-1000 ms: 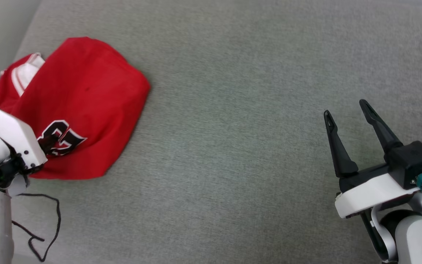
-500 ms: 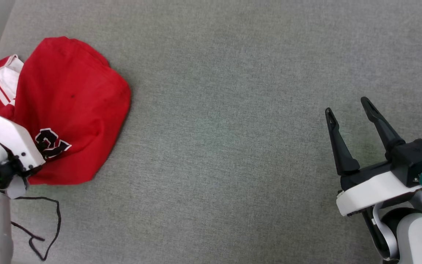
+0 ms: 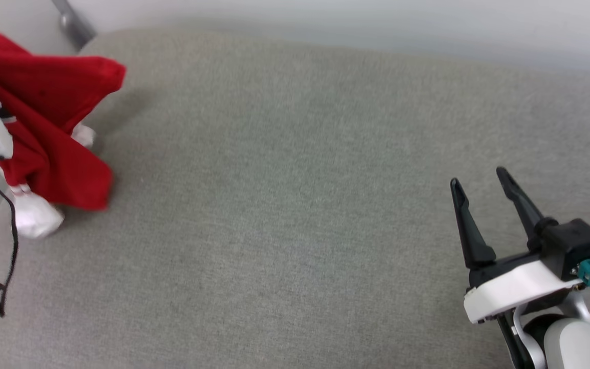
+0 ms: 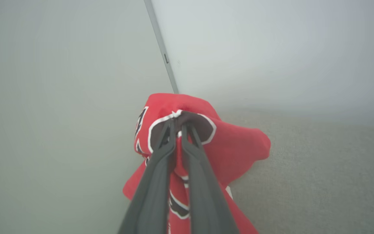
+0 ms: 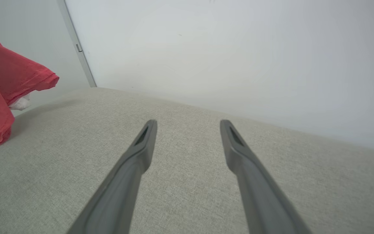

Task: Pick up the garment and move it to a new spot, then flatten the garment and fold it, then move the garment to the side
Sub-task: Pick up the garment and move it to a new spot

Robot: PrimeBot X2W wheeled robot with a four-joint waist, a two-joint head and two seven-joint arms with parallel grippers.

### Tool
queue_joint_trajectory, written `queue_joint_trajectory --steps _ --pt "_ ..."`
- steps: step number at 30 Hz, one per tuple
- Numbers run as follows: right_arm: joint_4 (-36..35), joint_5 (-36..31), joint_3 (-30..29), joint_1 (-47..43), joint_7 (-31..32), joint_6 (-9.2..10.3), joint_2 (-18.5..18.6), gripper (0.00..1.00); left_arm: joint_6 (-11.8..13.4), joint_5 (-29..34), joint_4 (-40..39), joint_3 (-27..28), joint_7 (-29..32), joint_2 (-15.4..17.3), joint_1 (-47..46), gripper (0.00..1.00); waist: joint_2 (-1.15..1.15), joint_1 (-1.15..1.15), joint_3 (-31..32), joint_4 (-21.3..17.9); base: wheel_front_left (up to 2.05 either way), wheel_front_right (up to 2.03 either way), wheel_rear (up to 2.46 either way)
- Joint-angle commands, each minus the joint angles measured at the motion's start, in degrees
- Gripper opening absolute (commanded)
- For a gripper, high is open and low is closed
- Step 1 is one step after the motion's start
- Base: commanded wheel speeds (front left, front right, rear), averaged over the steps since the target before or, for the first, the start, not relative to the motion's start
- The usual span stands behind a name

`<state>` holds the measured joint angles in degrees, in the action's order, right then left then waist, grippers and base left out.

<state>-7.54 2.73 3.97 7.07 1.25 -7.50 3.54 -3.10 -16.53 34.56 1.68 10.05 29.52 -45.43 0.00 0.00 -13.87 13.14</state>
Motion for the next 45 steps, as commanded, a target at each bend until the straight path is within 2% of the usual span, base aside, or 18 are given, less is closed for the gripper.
queue_joint_trajectory --steps 1,8,12,19,25,31,36,37,38,39,42,45 --pt "0.36 0.37 -0.29 -1.09 -0.55 0.02 -0.29 1.00 -0.24 0.93 -0.75 -0.80 -2.46 0.02 -1.31 0.00 0.00 0.00 3.21 -0.89 0.00 0.00 0.00" --pt "1.57 1.19 -0.63 -3.76 -1.57 0.02 -0.71 1.00 -1.12 2.36 -4.21 -4.61 -8.89 -3.40 -3.63 0.00 0.00 0.00 8.09 -5.78 0.00 0.00 0.00" --pt "2.05 2.54 -0.74 -5.34 -1.73 0.02 -0.75 1.00 -1.52 1.89 -6.56 -7.15 -10.27 -7.09 -2.66 0.00 0.00 0.00 10.49 -10.01 0.00 0.00 0.00" --pt "1.08 3.32 -1.81 -7.62 -1.47 0.02 -0.73 1.00 -2.82 -0.26 -11.88 -13.02 -11.22 -15.45 1.19 0.00 0.00 0.00 12.54 -17.12 0.00 0.00 0.00" --pt "-0.30 3.51 -3.13 -8.50 -1.07 0.02 -0.73 1.00 -3.38 -2.98 -16.04 -18.02 -10.88 -21.49 7.87 0.00 0.00 0.00 10.80 -20.22 0.00 0.00 0.00" --pt "-0.40 4.59 -4.06 -8.41 -1.80 0.02 -0.72 1.00 -2.95 -4.22 -14.07 -22.30 -10.53 -23.49 21.02 0.00 0.00 0.00 8.73 -20.89 0.00 0.00 0.00" --pt "0.07 3.45 -4.16 -6.97 -2.23 0.02 -0.73 1.00 -1.32 -1.87 -10.35 -25.99 -9.05 -22.37 29.92 0.00 0.00 0.00 7.19 -19.98 0.00 0.00 0.00" --pt "0.19 3.37 -4.18 -6.81 -2.18 0.02 -0.74 1.00 -1.18 -1.79 -10.03 -26.41 -9.02 -22.41 30.80 0.09 0.00 0.00 7.10 -19.59 0.00 0.00 0.00" --pt "0.23 3.21 -4.22 -6.69 -2.11 0.02 -0.73 1.00 -1.18 -2.01 -9.98 -26.62 -9.19 -22.57 31.49 0.40 0.00 0.00 6.94 -19.19 0.00 0.00 0.00" --pt "0.35 2.99 -4.45 -6.46 -2.10 0.02 -0.72 1.00 -1.09 -1.86 -10.04 -26.88 -9.74 -22.68 31.74 0.98 0.00 0.00 7.02 -18.70 0.00 0.00 0.00" --pt "0.55 2.98 -4.35 -6.10 -1.91 0.02 -0.72 1.00 -0.74 -1.59 -10.58 -26.68 -11.60 -22.83 31.77 1.00 0.00 0.00 7.42 -17.94 0.00 0.00 0.00" --pt "0.57 2.58 -4.64 -6.15 -1.55 0.02 -0.72 1.00 -0.43 -1.02 -13.05 -26.55 -16.20 -23.29 30.88 1.00 0.00 0.00 8.52 -16.76 0.00 0.00 0.00"
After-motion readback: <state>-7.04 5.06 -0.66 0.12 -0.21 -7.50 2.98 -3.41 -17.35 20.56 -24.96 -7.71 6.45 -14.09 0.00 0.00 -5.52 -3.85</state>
